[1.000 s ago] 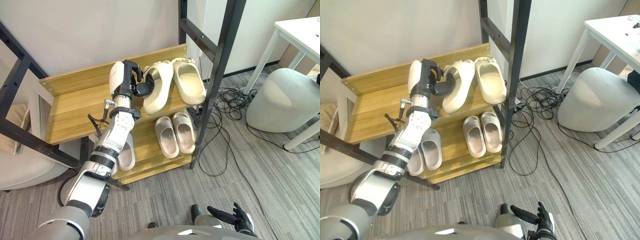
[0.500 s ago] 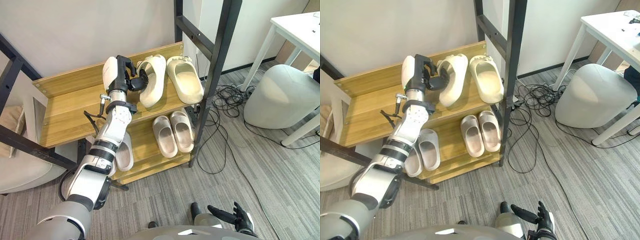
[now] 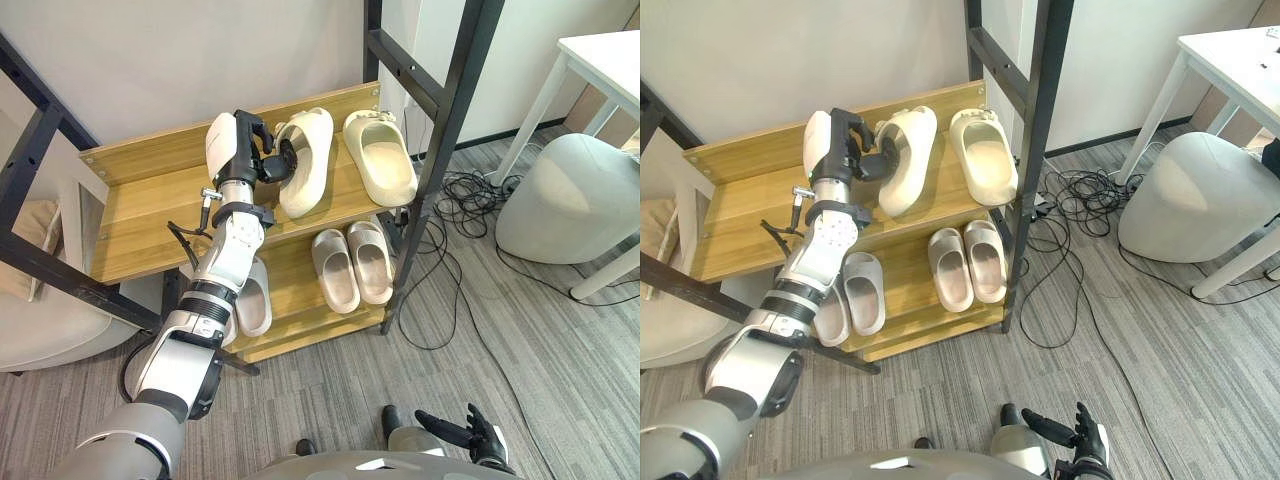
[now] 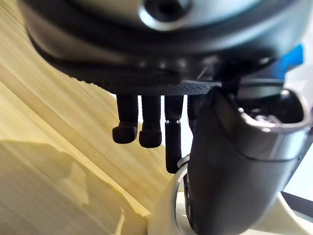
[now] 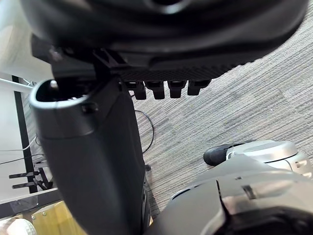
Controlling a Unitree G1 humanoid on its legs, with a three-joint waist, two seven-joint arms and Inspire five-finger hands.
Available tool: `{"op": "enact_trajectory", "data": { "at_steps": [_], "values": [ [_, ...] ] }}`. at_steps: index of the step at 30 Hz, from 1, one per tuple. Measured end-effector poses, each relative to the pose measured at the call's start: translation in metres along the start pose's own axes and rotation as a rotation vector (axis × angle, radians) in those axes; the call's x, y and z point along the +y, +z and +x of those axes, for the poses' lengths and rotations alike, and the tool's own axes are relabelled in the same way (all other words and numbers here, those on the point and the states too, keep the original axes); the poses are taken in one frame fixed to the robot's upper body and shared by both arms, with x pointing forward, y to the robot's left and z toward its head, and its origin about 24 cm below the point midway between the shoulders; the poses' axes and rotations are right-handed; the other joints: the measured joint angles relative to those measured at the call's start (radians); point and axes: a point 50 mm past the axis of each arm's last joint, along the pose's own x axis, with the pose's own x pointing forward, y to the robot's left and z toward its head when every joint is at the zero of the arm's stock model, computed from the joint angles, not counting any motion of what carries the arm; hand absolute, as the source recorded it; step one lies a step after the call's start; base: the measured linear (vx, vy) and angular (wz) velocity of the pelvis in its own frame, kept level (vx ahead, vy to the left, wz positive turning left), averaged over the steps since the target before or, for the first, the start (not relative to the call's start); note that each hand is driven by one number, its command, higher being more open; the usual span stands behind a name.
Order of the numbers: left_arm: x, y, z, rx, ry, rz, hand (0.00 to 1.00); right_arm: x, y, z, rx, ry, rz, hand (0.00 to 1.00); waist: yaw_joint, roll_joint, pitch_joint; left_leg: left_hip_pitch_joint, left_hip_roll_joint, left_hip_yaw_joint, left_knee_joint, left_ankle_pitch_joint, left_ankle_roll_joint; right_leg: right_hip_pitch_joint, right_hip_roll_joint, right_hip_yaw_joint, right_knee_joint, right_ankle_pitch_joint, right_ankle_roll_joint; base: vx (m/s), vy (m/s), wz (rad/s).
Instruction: Organize the slippers on the shoe rack
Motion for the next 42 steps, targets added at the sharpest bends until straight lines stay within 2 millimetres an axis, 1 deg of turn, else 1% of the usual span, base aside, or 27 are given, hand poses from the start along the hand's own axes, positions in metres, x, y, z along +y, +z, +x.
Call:
{"op": "enact_trajectory", "data": {
  "at_steps": [6, 10, 19, 24, 30, 34, 35, 36, 38, 42],
  "values": [
    [-0.010, 0.003, -0.005, 0.004, -0.017, -0.036, 1.00, 0.002, 0.000, 0.000, 0.001, 0.005, 0.001, 1.00, 0.001, -0.009, 0.006, 0.000, 0.000, -0.008, -0.001, 0.004, 0.002, 0.004, 0.000, -0.009, 0.000, -0.001, 0.000, -0.01, 0.004, 0.04],
    [-0.010, 0.005, -0.006, 0.006, -0.013, -0.064, 1.00, 0.002, 0.000, 0.000, 0.001, 0.006, 0.000, 1.00, 0.001, -0.010, 0.006, 0.000, 0.001, -0.008, -0.002, 0.004, 0.002, 0.004, 0.000, -0.009, 0.000, -0.001, -0.001, 0.00, 0.000, 0.00],
    [-0.018, 0.013, -0.019, 0.015, -0.034, -0.244, 1.00, 0.003, 0.000, 0.000, 0.003, 0.006, -0.003, 1.00, 0.002, -0.011, 0.006, 0.001, 0.000, -0.012, -0.002, 0.005, 0.003, 0.007, 0.000, -0.014, 0.000, -0.001, -0.001, 0.00, 0.000, 0.00],
    [-0.021, 0.014, -0.021, 0.028, -0.052, -0.317, 1.00, 0.003, 0.000, 0.000, 0.005, 0.006, -0.004, 1.00, 0.003, -0.012, 0.005, 0.001, 0.000, -0.018, -0.002, 0.008, 0.004, 0.010, -0.001, -0.019, 0.000, -0.001, -0.001, -0.01, 0.005, 0.03],
    [-0.017, 0.024, -0.027, 0.001, -0.062, -0.459, 1.00, 0.003, 0.000, 0.000, 0.010, 0.006, -0.005, 1.00, 0.007, -0.013, 0.005, -0.003, 0.000, -0.028, -0.002, 0.010, 0.004, 0.011, -0.001, -0.028, 0.000, -0.001, -0.001, 0.00, 0.008, 0.04],
    [-0.014, 0.029, -0.029, -0.002, -0.074, -0.594, 1.00, 0.003, -0.001, 0.000, 0.016, 0.006, -0.006, 1.00, 0.014, -0.014, 0.004, -0.004, -0.001, -0.036, -0.002, 0.013, 0.005, 0.014, -0.002, -0.037, 0.000, -0.001, -0.001, 0.00, 0.010, 0.05],
    [-0.014, 0.029, -0.030, -0.002, -0.074, -0.603, 1.00, 0.003, -0.001, 0.000, 0.016, 0.006, -0.006, 1.00, 0.015, -0.014, 0.004, -0.004, -0.001, -0.037, -0.002, 0.014, 0.005, 0.014, -0.002, -0.038, 0.000, -0.001, -0.001, -0.01, 0.014, 0.08],
    [-0.013, 0.028, -0.034, 0.006, -0.080, -0.660, 1.00, 0.003, -0.001, 0.000, 0.021, 0.006, -0.007, 1.00, 0.018, -0.015, 0.003, -0.004, -0.001, -0.041, -0.003, 0.015, 0.005, 0.017, -0.003, -0.042, 0.000, -0.001, -0.001, -0.01, 0.009, 0.08],
    [-0.013, 0.026, -0.039, 0.020, -0.089, -0.719, 1.00, 0.003, -0.002, 0.000, 0.025, 0.007, -0.008, 1.00, 0.023, -0.017, 0.002, -0.004, -0.001, -0.045, -0.002, 0.016, 0.005, 0.019, -0.003, -0.046, -0.001, -0.001, -0.001, -0.01, 0.009, 0.07],
    [-0.015, 0.015, -0.054, 0.080, -0.111, -0.850, 1.00, 0.003, -0.003, 0.000, 0.039, 0.008, -0.012, 1.00, 0.038, -0.020, 0.000, -0.004, -0.002, -0.057, -0.002, 0.019, 0.004, 0.025, -0.003, -0.056, -0.003, -0.001, -0.001, -0.02, 0.012, 0.08]
  ]
}}
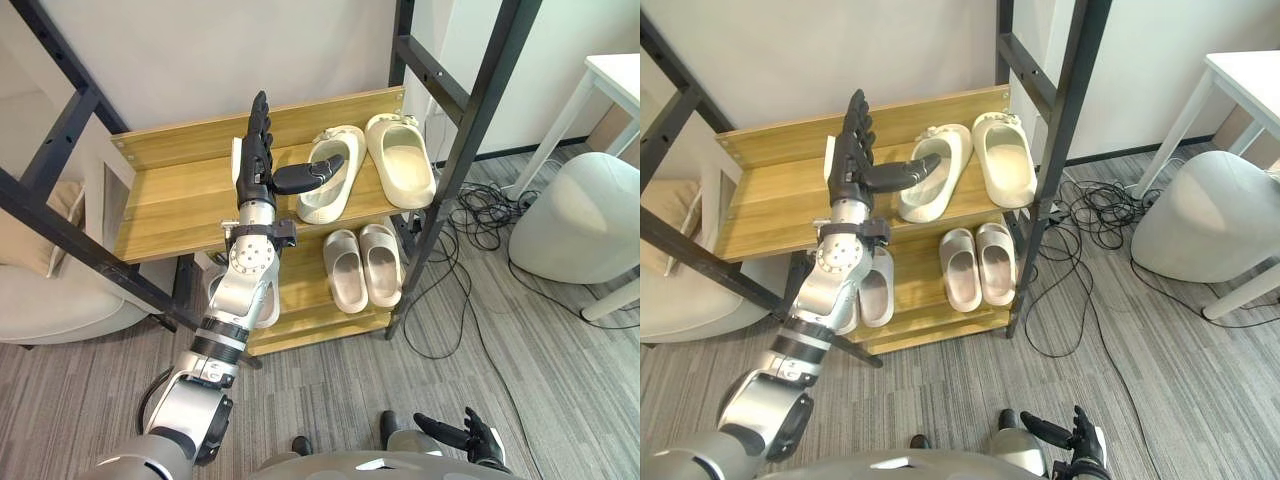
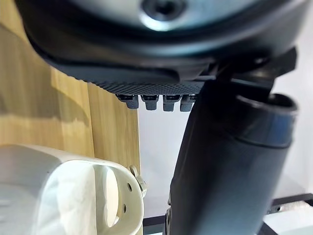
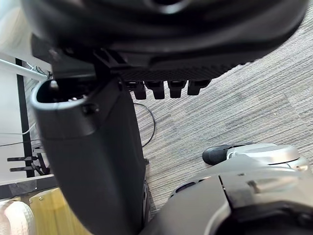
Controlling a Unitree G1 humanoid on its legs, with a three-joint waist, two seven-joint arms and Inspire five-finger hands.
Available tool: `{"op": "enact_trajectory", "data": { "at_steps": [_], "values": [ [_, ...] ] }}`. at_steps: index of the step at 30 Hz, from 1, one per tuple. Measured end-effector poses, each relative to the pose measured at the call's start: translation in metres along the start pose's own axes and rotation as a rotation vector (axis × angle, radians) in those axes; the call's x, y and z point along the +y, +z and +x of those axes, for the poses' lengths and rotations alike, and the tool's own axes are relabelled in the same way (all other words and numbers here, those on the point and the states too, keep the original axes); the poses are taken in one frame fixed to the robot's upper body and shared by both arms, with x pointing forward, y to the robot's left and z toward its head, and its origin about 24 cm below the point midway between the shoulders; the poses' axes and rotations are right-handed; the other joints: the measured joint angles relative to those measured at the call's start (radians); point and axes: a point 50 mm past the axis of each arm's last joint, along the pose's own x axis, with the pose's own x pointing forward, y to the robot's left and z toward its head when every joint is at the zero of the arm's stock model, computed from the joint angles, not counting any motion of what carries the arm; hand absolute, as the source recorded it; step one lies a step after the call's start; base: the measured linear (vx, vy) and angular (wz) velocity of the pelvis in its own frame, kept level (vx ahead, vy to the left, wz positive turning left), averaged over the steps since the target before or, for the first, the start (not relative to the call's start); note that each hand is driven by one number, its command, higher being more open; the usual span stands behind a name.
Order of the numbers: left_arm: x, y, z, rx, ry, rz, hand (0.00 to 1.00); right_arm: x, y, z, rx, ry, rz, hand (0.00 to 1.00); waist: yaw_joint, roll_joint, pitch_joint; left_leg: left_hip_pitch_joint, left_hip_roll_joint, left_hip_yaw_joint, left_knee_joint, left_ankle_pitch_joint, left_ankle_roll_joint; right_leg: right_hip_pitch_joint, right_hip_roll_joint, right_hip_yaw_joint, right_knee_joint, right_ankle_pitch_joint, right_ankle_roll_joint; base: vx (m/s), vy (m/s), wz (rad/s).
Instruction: Organize the slippers on the shoe rack
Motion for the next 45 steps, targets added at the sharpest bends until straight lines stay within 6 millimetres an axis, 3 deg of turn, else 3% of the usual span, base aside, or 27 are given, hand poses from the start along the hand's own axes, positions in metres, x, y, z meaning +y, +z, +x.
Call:
{"op": "enact_trajectory", "data": {
  "at_steps": [7, 11, 27, 41, 45],
  "values": [
    [0.007, -0.025, -0.021, 0.109, -0.010, -0.065, 1.00, 0.000, -0.001, 0.000, 0.005, 0.010, -0.017, 1.00, 0.018, -0.007, -0.006, -0.002, -0.001, -0.010, 0.000, 0.002, 0.000, 0.002, -0.001, -0.010, 0.000, -0.001, 0.000, 0.00, 0.007, 0.04],
    [0.000, -0.020, -0.027, 0.096, -0.057, -0.106, 1.00, -0.001, 0.000, 0.000, 0.005, 0.010, -0.025, 1.00, 0.020, -0.008, -0.007, -0.004, -0.004, -0.021, 0.000, 0.003, 0.001, 0.004, -0.004, -0.021, 0.000, -0.003, 0.001, 0.01, 0.013, 0.07],
    [-0.073, -0.033, -0.061, 0.203, -0.377, -0.235, 1.00, -0.001, -0.004, 0.001, 0.023, 0.022, -0.064, 1.00, 0.021, -0.014, -0.040, -0.017, -0.009, -0.040, -0.001, 0.007, 0.004, 0.003, -0.010, -0.043, 0.000, -0.008, 0.003, 0.01, 0.007, 0.04],
    [-0.075, -0.039, -0.056, 0.213, -0.377, -0.173, 1.00, 0.001, -0.005, 0.000, 0.027, 0.024, -0.069, 1.00, 0.023, -0.027, -0.047, -0.002, -0.010, -0.028, -0.015, 0.009, 0.004, 0.005, -0.016, -0.031, -0.001, -0.005, 0.007, 0.00, 0.007, -0.02],
    [-0.067, -0.040, -0.052, 0.205, -0.385, -0.136, 1.00, 0.002, -0.006, 0.000, 0.030, 0.025, -0.067, 1.00, 0.024, -0.029, -0.048, -0.002, -0.010, -0.029, -0.015, 0.010, 0.004, 0.005, -0.016, -0.031, -0.001, -0.005, 0.007, 0.00, 0.000, 0.00]
  ]
}}
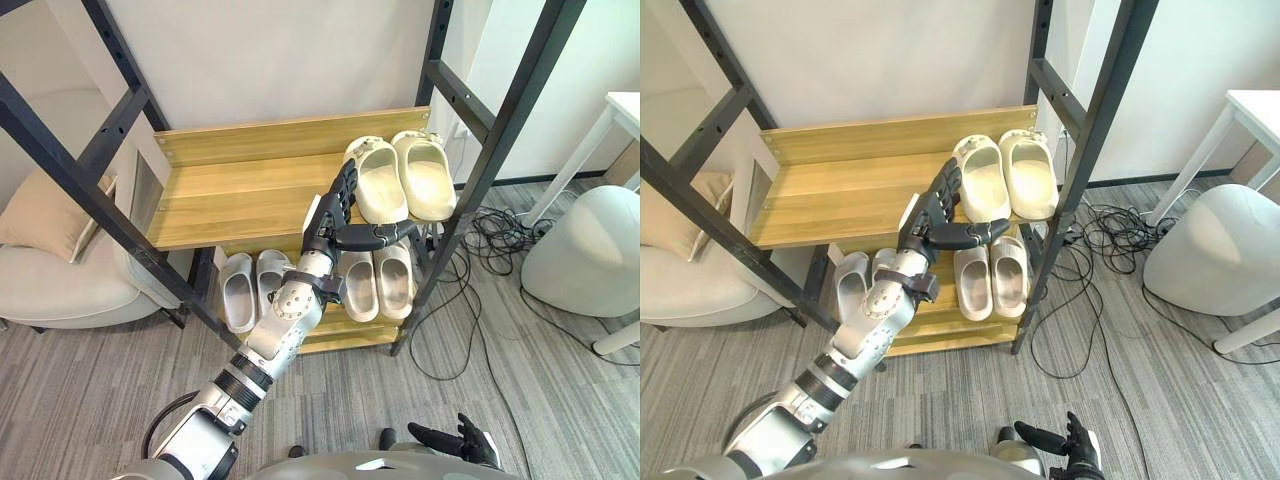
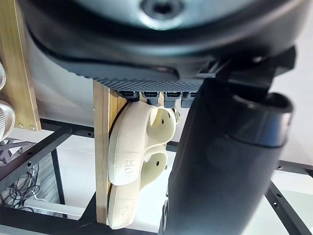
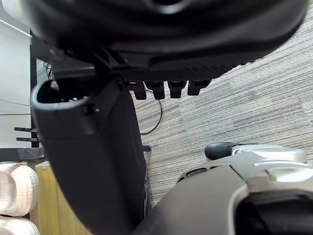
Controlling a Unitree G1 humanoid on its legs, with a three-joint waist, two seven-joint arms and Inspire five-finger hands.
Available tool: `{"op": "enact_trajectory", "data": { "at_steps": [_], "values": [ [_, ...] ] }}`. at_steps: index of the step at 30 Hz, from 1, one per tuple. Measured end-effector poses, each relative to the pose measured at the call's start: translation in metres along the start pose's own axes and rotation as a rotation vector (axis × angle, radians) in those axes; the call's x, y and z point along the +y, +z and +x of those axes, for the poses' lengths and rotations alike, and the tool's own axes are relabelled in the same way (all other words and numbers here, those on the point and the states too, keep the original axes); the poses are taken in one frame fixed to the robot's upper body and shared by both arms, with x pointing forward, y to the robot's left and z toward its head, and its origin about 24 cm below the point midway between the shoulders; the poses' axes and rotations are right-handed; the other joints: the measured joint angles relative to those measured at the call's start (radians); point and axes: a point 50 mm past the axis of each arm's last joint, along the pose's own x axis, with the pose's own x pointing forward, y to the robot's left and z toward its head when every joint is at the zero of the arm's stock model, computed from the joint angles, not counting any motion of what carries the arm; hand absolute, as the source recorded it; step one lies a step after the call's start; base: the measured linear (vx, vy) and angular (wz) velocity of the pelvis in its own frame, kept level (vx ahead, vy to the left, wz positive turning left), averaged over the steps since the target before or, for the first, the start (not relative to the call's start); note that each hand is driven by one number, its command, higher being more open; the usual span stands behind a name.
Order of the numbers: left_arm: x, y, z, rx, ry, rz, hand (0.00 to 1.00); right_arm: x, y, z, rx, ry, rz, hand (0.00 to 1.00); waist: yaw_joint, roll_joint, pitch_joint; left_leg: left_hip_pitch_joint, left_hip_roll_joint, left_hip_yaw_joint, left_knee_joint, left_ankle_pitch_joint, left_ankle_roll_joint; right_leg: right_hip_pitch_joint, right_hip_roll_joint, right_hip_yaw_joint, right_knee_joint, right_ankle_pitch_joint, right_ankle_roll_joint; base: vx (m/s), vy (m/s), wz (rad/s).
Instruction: Organize the slippers on the shoe rack
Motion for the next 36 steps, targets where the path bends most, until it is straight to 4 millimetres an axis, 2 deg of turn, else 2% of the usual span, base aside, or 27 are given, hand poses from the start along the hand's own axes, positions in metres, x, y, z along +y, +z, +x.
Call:
{"op": "enact_trajectory", "data": {
  "at_steps": [5, 8, 15, 19, 22, 26, 27, 30, 34, 36],
  "values": [
    [0.013, 0.006, -0.001, -0.014, 0.015, 0.044, 1.00, 0.000, 0.000, 0.000, -0.001, 0.005, 0.000, 1.00, 0.001, 0.000, 0.000, -0.001, 0.001, -0.001, 0.000, 0.002, 0.004, -0.001, 0.001, -0.001, 0.000, -0.001, 0.000, 0.00, 0.000, 0.00],
    [0.013, 0.010, -0.007, -0.034, 0.000, 0.043, 1.00, 0.001, 0.000, 0.000, -0.001, 0.006, 0.000, 1.00, 0.001, 0.000, 0.000, -0.002, 0.000, -0.004, -0.002, 0.002, 0.004, -0.001, 0.001, -0.005, 0.000, -0.002, 0.000, 0.00, 0.000, 0.03],
    [-0.017, 0.050, -0.020, -0.207, -0.160, -0.044, 1.00, -0.001, -0.003, 0.000, 0.010, 0.018, -0.005, 1.00, 0.025, 0.005, -0.005, -0.016, -0.013, -0.032, 0.007, 0.003, 0.007, 0.008, -0.011, -0.030, 0.005, -0.012, 0.006, 0.02, 0.010, 0.12],
    [-0.039, 0.056, -0.033, -0.218, -0.299, -0.172, 1.00, -0.003, -0.005, 0.000, 0.021, 0.026, -0.012, 1.00, 0.031, 0.013, -0.020, -0.015, -0.017, -0.038, 0.010, 0.000, 0.011, 0.014, -0.017, -0.038, 0.007, -0.018, 0.009, 0.01, 0.015, 0.06],
    [-0.063, 0.044, -0.046, -0.143, -0.445, -0.279, 1.00, -0.003, -0.006, 0.000, 0.023, 0.034, -0.027, 1.00, 0.036, 0.015, -0.028, -0.007, -0.018, -0.044, 0.016, -0.005, 0.014, 0.013, -0.021, -0.041, 0.038, -0.038, 0.009, 0.02, 0.018, 0.04],
    [-0.082, 0.027, -0.061, -0.040, -0.564, -0.401, 1.00, -0.004, -0.007, 0.000, 0.028, 0.045, -0.054, 1.00, 0.036, 0.016, -0.045, 0.002, -0.018, -0.043, 0.018, -0.010, 0.015, 0.013, -0.024, -0.041, 0.054, -0.049, 0.011, 0.00, 0.000, 0.00],
    [-0.092, 0.017, -0.071, 0.018, -0.612, -0.441, 1.00, -0.004, -0.008, -0.001, 0.032, 0.048, -0.058, 1.00, 0.036, 0.020, -0.051, 0.006, -0.018, -0.044, 0.021, -0.013, 0.016, 0.013, -0.026, -0.041, 0.066, -0.058, 0.012, 0.00, 0.000, 0.00],
    [-0.103, 0.000, -0.088, 0.111, -0.662, -0.475, 1.00, -0.005, -0.008, 0.000, 0.033, 0.051, -0.066, 1.00, 0.037, 0.021, -0.054, 0.011, -0.017, -0.044, 0.024, -0.016, 0.015, 0.016, -0.024, -0.041, 0.072, -0.063, 0.012, 0.00, 0.000, 0.00],
    [-0.099, -0.047, -0.106, 0.307, -0.626, -0.449, 1.00, -0.004, -0.009, -0.001, 0.033, 0.060, -0.082, 1.00, 0.037, 0.021, -0.055, 0.029, -0.014, -0.046, 0.022, -0.019, 0.011, 0.036, -0.020, -0.043, 0.064, -0.063, 0.012, 0.00, 0.000, 0.00],
    [-0.085, -0.079, -0.117, 0.429, -0.541, -0.375, 1.00, -0.004, -0.009, -0.001, 0.033, 0.061, -0.084, 1.00, 0.037, 0.019, -0.054, 0.032, -0.009, -0.045, 0.021, -0.021, 0.009, 0.039, -0.016, -0.042, 0.059, -0.063, 0.012, 0.00, 0.000, 0.00]
  ]
}}
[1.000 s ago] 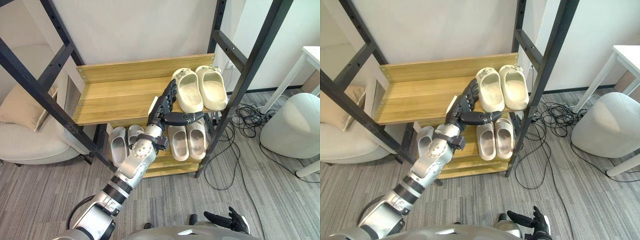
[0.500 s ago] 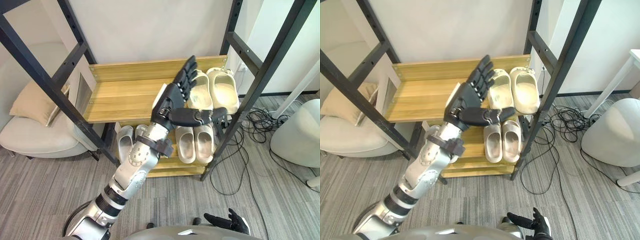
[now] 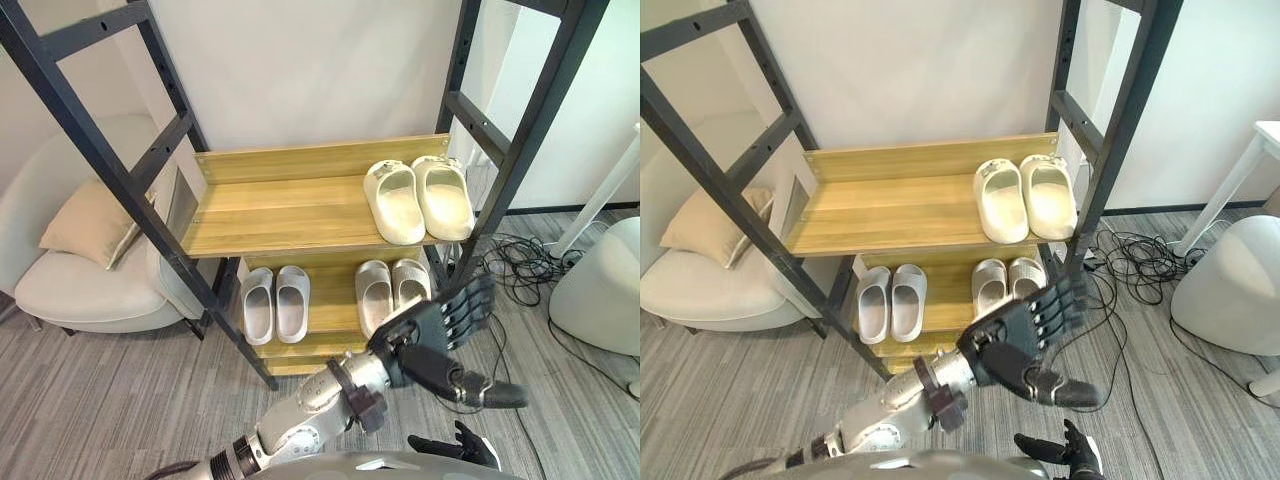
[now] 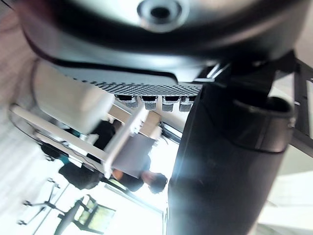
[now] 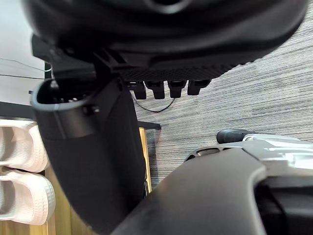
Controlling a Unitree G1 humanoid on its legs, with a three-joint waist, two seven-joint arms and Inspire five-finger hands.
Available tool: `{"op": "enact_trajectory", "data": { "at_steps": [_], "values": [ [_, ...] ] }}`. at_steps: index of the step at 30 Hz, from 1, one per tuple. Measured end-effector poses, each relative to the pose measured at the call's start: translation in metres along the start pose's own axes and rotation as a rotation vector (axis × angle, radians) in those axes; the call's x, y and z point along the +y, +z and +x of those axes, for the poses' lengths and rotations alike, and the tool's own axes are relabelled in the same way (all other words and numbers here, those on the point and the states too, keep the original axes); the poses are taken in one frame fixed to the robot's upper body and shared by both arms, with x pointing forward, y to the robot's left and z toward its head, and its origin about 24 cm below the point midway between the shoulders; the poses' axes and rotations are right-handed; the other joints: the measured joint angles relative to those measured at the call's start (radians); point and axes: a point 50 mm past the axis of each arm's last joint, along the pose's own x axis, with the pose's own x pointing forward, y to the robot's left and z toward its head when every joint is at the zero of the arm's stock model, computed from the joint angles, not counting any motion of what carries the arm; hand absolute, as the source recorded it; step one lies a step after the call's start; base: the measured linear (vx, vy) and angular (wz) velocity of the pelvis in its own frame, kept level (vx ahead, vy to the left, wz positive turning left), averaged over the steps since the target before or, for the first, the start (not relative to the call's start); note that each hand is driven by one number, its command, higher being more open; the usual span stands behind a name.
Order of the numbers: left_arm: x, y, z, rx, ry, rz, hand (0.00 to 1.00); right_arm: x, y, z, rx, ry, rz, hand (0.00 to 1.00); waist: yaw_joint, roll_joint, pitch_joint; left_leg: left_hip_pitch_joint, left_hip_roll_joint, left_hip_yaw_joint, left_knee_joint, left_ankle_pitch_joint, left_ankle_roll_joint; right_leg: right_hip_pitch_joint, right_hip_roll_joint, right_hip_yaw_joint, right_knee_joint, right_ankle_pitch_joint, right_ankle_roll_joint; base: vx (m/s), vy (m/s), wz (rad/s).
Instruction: Organize the slippers on the shoe rack
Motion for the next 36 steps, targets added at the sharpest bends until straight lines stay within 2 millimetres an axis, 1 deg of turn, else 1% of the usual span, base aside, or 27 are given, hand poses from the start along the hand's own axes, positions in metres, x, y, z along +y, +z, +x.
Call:
{"op": "enact_trajectory", "data": {
  "at_steps": [1, 2, 4, 6, 7, 8, 9, 10, 11, 12, 13, 15, 16, 18, 24, 28, 31, 36],
  "values": [
    [0.007, -0.009, -0.004, 0.034, 0.042, 0.000, 1.00, 0.000, 0.000, 0.000, 0.000, 0.000, 0.000, 1.00, 0.000, -0.001, 0.000, 0.000, 0.002, 0.000, -0.001, -0.001, -0.001, 0.001, 0.002, 0.000, -0.003, 0.000, 0.000, 0.00, -0.014, -0.03],
    [0.025, -0.026, -0.014, 0.097, 0.139, 0.004, 1.00, 0.001, 0.000, 0.000, 0.001, 0.001, 0.002, 1.00, 0.000, -0.005, 0.001, 0.000, 0.006, 0.002, -0.002, -0.004, -0.006, 0.001, 0.006, 0.001, -0.009, 0.001, -0.001, 0.01, -0.018, -0.03],
    [0.039, -0.038, -0.025, 0.144, 0.225, 0.010, 1.00, 0.001, -0.001, 0.000, 0.002, 0.001, 0.003, 1.00, 0.000, -0.010, 0.003, 0.000, 0.011, 0.004, -0.002, -0.007, -0.011, 0.003, 0.011, 0.002, -0.014, 0.001, -0.002, 0.03, -0.024, -0.03],
    [0.069, -0.058, -0.051, 0.243, 0.393, 0.050, 1.00, 0.004, -0.001, 0.000, 0.004, 0.002, 0.012, 1.00, 0.002, -0.025, 0.004, 0.001, 0.018, 0.006, -0.001, -0.011, -0.017, 0.009, 0.022, 0.003, -0.025, 0.002, -0.007, 0.06, -0.026, -0.03],
    [0.076, -0.062, -0.057, 0.266, 0.431, 0.062, 1.00, 0.006, -0.001, 0.000, 0.005, 0.005, 0.015, 1.00, 0.003, -0.029, 0.006, 0.001, 0.019, 0.007, -0.001, -0.012, -0.017, 0.009, 0.024, 0.004, -0.026, 0.001, -0.009, 0.08, -0.016, -0.06],
    [0.089, -0.069, -0.072, 0.307, 0.516, 0.073, 1.00, 0.007, -0.002, -0.001, 0.006, 0.006, 0.019, 1.00, 0.004, -0.037, 0.011, 0.002, 0.022, 0.009, -0.001, -0.014, -0.020, 0.009, 0.030, 0.005, -0.027, -0.001, -0.011, 0.07, -0.008, -0.05],
    [0.095, -0.072, -0.079, 0.328, 0.551, 0.083, 1.00, 0.008, -0.002, -0.001, 0.006, 0.008, 0.022, 1.00, 0.004, -0.039, 0.012, 0.002, 0.024, 0.010, -0.002, -0.015, -0.021, 0.009, 0.032, 0.006, -0.028, -0.002, -0.013, 0.07, -0.008, -0.04],
    [0.104, -0.076, -0.089, 0.366, 0.609, 0.112, 1.00, 0.008, -0.001, 0.000, 0.005, 0.008, 0.022, 1.00, 0.007, -0.043, 0.015, 0.002, 0.027, 0.011, -0.002, -0.017, -0.022, 0.009, 0.035, 0.007, -0.030, -0.003, -0.015, 0.06, -0.006, -0.02],
    [0.106, -0.077, -0.092, 0.374, 0.622, 0.118, 1.00, 0.008, -0.001, 0.000, 0.004, 0.009, 0.023, 1.00, 0.008, -0.045, 0.016, 0.002, 0.027, 0.011, -0.003, -0.017, -0.022, 0.010, 0.036, 0.007, -0.031, -0.004, -0.015, 0.06, -0.004, -0.02],
    [0.113, -0.080, -0.102, 0.404, 0.678, 0.135, 1.00, 0.010, 0.000, 0.000, 0.003, 0.012, 0.026, 1.00, 0.009, -0.052, 0.021, 0.002, 0.029, 0.013, -0.003, -0.018, -0.024, 0.010, 0.038, 0.008, -0.034, -0.004, -0.016, 0.04, 0.001, -0.02],
    [0.114, -0.080, -0.104, 0.406, 0.686, 0.138, 1.00, 0.010, 0.000, 0.000, 0.003, 0.012, 0.027, 1.00, 0.009, -0.052, 0.021, 0.002, 0.029, 0.013, -0.003, -0.018, -0.024, 0.011, 0.038, 0.008, -0.035, -0.004, -0.016, 0.04, 0.007, -0.02],
    [0.124, -0.085, -0.122, 0.446, 0.792, 0.154, 1.00, 0.009, 0.000, 0.000, 0.001, 0.005, 0.040, 1.00, 0.011, -0.055, 0.024, 0.003, 0.028, 0.019, -0.003, -0.021, -0.024, 0.011, 0.038, 0.015, -0.039, -0.004, -0.016, 0.04, 0.023, -0.06],
    [0.125, -0.087, -0.124, 0.453, 0.812, 0.155, 1.00, 0.009, 0.000, 0.000, 0.002, 0.003, 0.046, 1.00, 0.011, -0.055, 0.024, 0.004, 0.028, 0.021, -0.003, -0.021, -0.024, 0.011, 0.038, 0.016, -0.039, -0.004, -0.016, 0.03, 0.042, -0.08],
    [0.131, -0.092, -0.137, 0.489, 0.901, 0.163, 1.00, 0.010, 0.000, 0.000, 0.004, -0.004, 0.064, 1.00, 0.011, -0.055, 0.025, 0.005, 0.028, 0.025, -0.003, -0.022, -0.024, 0.011, 0.038, 0.021, -0.040, -0.003, -0.016, 0.00, 0.035, -0.05],
    [0.138, -0.104, -0.163, 0.551, 1.080, 0.141, 1.00, 0.008, 0.000, 0.000, 0.005, -0.019, 0.085, 1.00, 0.015, -0.051, 0.031, 0.005, 0.033, 0.041, 0.000, -0.026, -0.025, 0.010, 0.044, 0.035, -0.054, 0.011, -0.020, -0.02, 0.020, -0.08],
    [0.136, -0.109, -0.171, 0.557, 1.142, 0.116, 1.00, 0.007, -0.001, 0.000, 0.007, -0.033, 0.107, 1.00, 0.015, -0.048, 0.033, 0.005, 0.034, 0.043, 0.001, -0.027, -0.025, 0.009, 0.045, 0.038, -0.054, 0.012, -0.020, 0.00, 0.000, 0.00],
    [0.134, -0.116, -0.175, 0.572, 1.184, 0.066, 1.00, 0.008, -0.001, 0.000, 0.007, -0.034, 0.110, 1.00, 0.016, -0.049, 0.036, 0.005, 0.034, 0.046, 0.001, -0.029, -0.025, 0.007, 0.046, 0.046, -0.054, 0.012, -0.020, 0.01, 0.018, -0.03],
    [0.135, -0.119, -0.175, 0.579, 1.204, 0.042, 1.00, 0.008, 0.000, 0.000, 0.007, -0.042, 0.105, 1.00, 0.017, -0.051, 0.038, 0.006, 0.033, 0.050, 0.001, -0.031, -0.024, 0.006, 0.045, 0.050, -0.054, 0.012, -0.020, 0.01, 0.011, -0.02]
  ]
}}
